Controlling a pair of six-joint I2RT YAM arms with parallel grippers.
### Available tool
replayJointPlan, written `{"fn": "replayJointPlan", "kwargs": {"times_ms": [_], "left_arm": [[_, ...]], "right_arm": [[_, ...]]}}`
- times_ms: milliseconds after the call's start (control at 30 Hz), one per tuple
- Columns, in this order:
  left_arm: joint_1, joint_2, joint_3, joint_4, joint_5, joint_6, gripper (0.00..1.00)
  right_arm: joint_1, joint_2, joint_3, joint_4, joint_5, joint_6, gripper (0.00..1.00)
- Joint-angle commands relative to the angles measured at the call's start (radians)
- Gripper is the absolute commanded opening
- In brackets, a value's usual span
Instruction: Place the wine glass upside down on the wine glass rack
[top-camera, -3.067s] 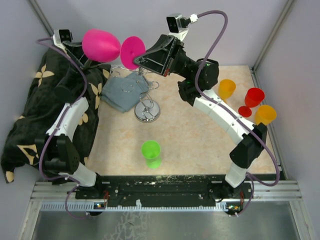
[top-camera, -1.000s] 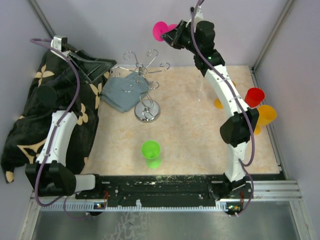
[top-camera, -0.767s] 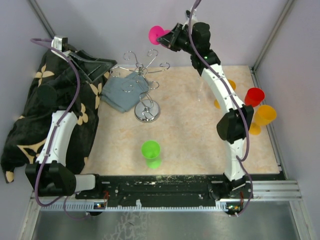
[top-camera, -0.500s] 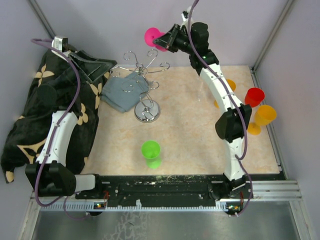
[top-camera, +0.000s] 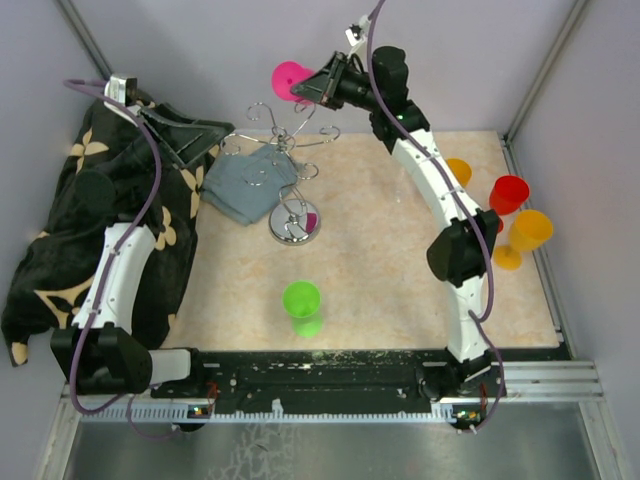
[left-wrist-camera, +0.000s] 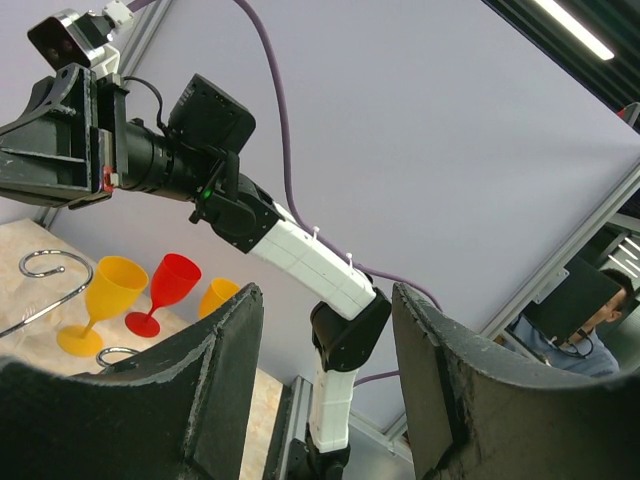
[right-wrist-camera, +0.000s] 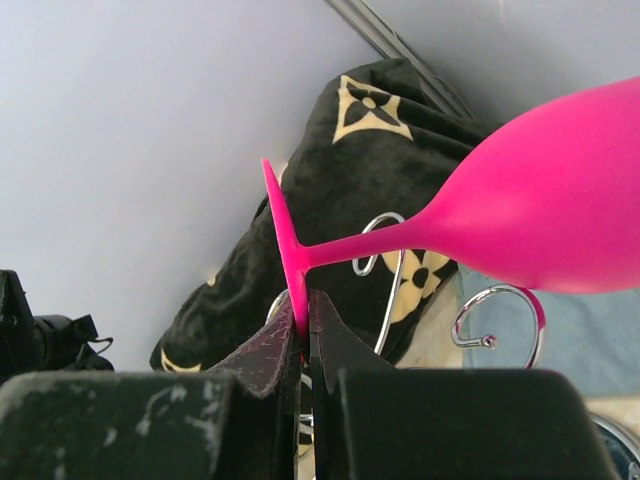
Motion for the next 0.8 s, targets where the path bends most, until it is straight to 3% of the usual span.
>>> {"fn": "replayJointPlan", "kwargs": {"times_ms": [0,767], "left_arm": [[0.004,-0.027,-0.004,0.016,0.011,0.011,0.6],[0.005,-0.018,0.009,0.018,0.017,0.008,0.6]], "right_arm": [[0.022,-0.002,0.041,0.045,-0.032,0.007,0.0],[0.037,0.06,0.075,0.019,-0.021,0.008,0.0]]}}
